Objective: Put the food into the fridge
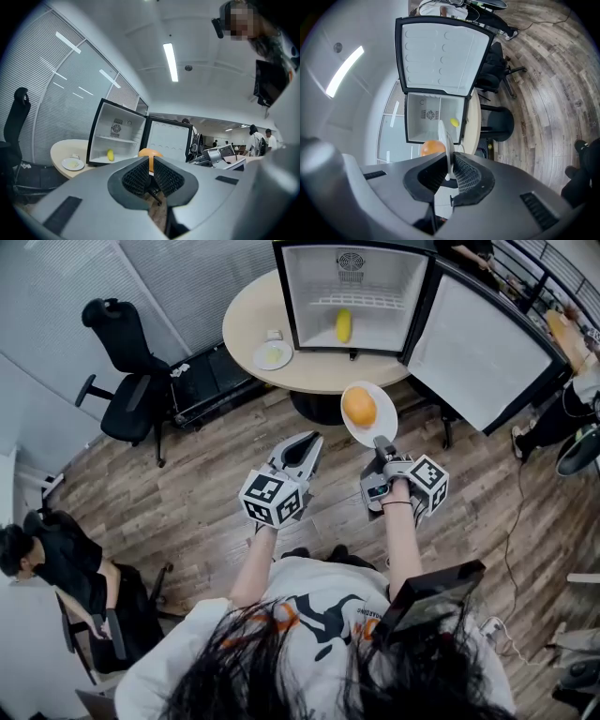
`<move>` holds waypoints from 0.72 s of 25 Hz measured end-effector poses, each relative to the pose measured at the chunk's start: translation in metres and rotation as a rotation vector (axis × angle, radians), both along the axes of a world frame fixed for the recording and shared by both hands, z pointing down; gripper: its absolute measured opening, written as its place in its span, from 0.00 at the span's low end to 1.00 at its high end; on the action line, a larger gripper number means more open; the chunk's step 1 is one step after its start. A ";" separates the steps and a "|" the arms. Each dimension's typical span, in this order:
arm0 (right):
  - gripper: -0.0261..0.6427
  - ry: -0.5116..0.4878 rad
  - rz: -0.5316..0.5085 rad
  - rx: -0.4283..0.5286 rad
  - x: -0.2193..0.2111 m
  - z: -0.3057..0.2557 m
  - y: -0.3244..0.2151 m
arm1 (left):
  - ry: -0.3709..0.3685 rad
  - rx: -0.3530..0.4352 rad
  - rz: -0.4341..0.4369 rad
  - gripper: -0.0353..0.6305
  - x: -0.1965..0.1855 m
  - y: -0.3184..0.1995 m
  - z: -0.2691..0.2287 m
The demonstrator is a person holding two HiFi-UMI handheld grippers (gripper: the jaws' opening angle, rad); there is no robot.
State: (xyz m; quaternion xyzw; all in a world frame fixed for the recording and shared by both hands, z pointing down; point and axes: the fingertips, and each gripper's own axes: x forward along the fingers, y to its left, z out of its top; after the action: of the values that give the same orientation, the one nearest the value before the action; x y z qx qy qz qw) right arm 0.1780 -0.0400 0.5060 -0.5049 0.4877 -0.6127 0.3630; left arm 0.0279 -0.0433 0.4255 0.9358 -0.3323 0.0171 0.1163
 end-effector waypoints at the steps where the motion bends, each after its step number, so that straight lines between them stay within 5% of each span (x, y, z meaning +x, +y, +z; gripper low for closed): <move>1: 0.09 0.003 -0.004 0.003 0.001 0.000 -0.001 | 0.003 0.005 -0.003 0.09 0.001 0.000 0.000; 18: 0.09 -0.013 -0.040 0.005 0.004 0.010 -0.008 | -0.029 0.019 -0.040 0.09 0.004 0.008 0.006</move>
State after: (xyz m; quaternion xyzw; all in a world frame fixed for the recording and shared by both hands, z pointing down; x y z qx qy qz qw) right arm 0.1822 -0.0478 0.5163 -0.4902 0.4969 -0.6219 0.3551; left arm 0.0316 -0.0357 0.4311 0.9298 -0.3526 0.0251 0.1027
